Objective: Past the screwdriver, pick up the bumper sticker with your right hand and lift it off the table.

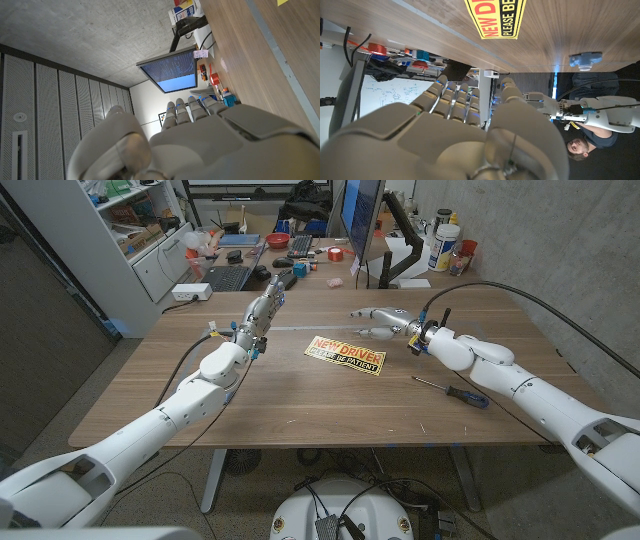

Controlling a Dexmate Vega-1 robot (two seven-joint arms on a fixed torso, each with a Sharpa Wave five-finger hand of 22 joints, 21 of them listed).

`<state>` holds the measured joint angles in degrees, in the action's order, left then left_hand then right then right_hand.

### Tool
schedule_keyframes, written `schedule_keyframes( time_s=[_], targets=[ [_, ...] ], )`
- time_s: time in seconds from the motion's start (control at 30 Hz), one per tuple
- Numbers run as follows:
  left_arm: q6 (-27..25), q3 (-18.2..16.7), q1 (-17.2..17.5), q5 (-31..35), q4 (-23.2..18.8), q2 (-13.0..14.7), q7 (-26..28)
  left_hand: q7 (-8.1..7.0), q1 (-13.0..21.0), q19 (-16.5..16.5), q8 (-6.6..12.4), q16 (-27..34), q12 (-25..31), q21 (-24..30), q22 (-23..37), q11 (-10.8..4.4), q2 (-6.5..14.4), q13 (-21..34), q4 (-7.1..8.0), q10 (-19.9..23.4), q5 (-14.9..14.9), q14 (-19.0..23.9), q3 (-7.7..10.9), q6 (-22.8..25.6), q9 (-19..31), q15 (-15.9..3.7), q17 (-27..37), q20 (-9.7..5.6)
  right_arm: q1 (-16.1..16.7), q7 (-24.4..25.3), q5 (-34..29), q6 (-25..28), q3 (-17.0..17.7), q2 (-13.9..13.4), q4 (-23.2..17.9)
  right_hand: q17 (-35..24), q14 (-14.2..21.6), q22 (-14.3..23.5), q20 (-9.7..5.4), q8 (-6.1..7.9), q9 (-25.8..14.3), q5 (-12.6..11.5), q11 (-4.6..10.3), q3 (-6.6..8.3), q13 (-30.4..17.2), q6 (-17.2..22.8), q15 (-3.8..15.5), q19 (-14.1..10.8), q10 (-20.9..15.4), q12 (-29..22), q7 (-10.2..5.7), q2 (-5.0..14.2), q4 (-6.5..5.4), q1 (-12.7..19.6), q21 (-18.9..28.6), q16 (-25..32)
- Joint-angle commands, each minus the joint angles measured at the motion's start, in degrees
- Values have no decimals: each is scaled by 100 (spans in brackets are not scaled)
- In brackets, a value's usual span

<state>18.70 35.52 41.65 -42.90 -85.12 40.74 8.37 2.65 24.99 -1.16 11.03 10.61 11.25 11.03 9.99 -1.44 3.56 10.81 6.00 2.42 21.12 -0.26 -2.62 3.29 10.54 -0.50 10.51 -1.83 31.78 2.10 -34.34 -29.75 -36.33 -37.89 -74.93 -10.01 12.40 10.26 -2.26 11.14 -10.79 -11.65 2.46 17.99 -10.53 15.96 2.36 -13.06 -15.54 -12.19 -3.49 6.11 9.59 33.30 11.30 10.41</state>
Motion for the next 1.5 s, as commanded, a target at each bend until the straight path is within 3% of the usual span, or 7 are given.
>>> schedule_keyframes(
  time_s=[0.03, 0.7, 0.97, 1.37, 1.5],
  targets=[
    [8, 34, -16, -14, -3, 28, 34, 3, 38, -13, 38, 27, 36, 34, 27, 26, 32, 6, 11, 36, -23, 5, -43, 62, 6, -12, 14, -237, -203, -195, -345, -90, -205, 48, 92, -10, 67, 14, -101, -11, -19, 8, 36, 54, -11, 16, 133, -60, -5, 19, -27, 10, -13, 92, 29, 16],
    [46, 58, 15, -18, -102, 113, 154, 12, 63, -15, 40, 30, 39, 35, 27, 39, 59, 7, 4, 48, -22, 15, -56, 81, 6, 9, 15, -232, -513, -212, -774, -302, -422, 147, 318, -3, 71, 12, -90, -40, -20, 30, 9, 97, -11, -99, 115, -77, 135, 67, -72, -57, 17, 231, 28, 2],
    [51, 83, 6, -28, -125, 134, 176, 28, 71, -19, 40, 30, 41, 34, 27, 44, 69, 8, 2, 56, -23, 15, -61, 88, 6, 10, 15, -222, -620, -189, -1032, -333, -523, 149, 351, -9, 4, 12, -59, -126, -25, 50, 13, 143, -14, -521, 74, -62, 417, 136, -233, -126, 12, 372, 18, -17],
    [-21, 123, -43, -15, -245, 212, 223, 41, 81, -29, 43, 30, 43, 33, 28, 80, 87, 9, 2, 65, -28, 17, -71, 108, 7, 24, 16, -214, -743, -80, -1385, -318, -679, 217, 467, -14, -36, 14, -7, -119, -29, 60, -51, 156, -15, -747, 20, -62, 622, 164, -211, -182, -5, 431, 17, -19],
    [-18, 125, -54, 14, -319, 263, 271, 43, 83, -29, 43, 32, 45, 33, 28, 88, 90, 9, 2, 70, -29, 20, -74, 110, 7, 28, 17, -210, -768, -9, -1518, -248, -730, 262, 498, -20, -55, 15, 9, -154, -31, 50, -63, 159, -17, -1023, -25, -51, 725, 160, -196, -221, -21, 458, 12, -14]
  ],
)
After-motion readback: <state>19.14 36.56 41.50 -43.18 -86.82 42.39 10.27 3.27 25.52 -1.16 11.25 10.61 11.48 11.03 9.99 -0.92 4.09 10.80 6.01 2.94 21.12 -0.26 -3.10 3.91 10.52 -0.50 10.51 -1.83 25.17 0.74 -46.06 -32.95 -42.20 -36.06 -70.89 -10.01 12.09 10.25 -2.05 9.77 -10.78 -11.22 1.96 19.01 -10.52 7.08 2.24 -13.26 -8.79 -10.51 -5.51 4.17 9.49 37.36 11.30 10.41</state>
